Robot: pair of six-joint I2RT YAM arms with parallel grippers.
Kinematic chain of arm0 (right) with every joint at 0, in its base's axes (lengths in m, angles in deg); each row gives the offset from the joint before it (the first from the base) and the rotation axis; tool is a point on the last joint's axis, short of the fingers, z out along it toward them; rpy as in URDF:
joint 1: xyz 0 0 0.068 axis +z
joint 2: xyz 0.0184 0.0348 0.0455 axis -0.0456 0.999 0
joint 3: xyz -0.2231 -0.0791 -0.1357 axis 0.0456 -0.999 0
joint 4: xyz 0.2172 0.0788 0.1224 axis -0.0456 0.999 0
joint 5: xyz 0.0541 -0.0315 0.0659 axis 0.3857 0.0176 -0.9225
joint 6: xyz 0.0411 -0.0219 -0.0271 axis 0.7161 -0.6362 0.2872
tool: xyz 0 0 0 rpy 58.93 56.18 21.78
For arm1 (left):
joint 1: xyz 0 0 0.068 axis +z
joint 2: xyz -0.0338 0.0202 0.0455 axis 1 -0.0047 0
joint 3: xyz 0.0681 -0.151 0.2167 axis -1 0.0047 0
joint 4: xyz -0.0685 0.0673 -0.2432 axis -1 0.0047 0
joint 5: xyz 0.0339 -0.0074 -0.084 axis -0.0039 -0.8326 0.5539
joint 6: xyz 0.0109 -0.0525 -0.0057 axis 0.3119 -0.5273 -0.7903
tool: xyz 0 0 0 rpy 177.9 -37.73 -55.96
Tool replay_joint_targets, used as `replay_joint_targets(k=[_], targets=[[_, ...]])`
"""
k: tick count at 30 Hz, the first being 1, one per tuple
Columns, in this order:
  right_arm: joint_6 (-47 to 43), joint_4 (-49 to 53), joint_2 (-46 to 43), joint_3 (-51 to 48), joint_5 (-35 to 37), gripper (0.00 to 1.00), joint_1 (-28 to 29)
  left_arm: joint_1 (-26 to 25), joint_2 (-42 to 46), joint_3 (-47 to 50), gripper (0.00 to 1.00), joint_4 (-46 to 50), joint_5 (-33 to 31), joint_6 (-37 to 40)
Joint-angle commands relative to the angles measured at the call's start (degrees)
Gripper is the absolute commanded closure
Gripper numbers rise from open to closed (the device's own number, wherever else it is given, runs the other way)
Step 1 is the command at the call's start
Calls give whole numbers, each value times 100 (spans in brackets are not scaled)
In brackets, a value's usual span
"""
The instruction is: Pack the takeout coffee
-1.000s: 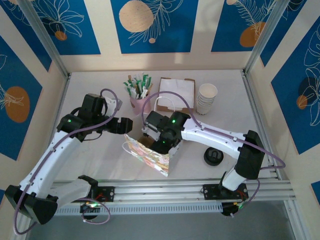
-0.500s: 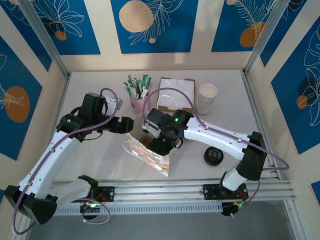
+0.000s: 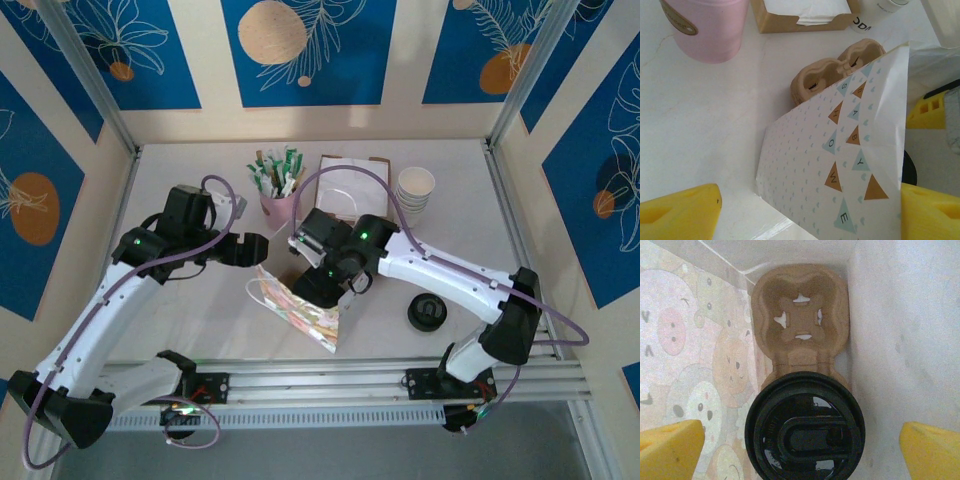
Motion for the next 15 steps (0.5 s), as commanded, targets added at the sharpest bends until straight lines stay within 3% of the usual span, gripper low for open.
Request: replay_joint_targets(k=[1, 15], targets=[[188, -11, -205, 232, 89, 0, -21, -92, 101, -180, 15, 93, -17, -74], [564, -43, -430, 442, 414, 0, -22, -109, 57, -159, 14, 70, -95, -65]])
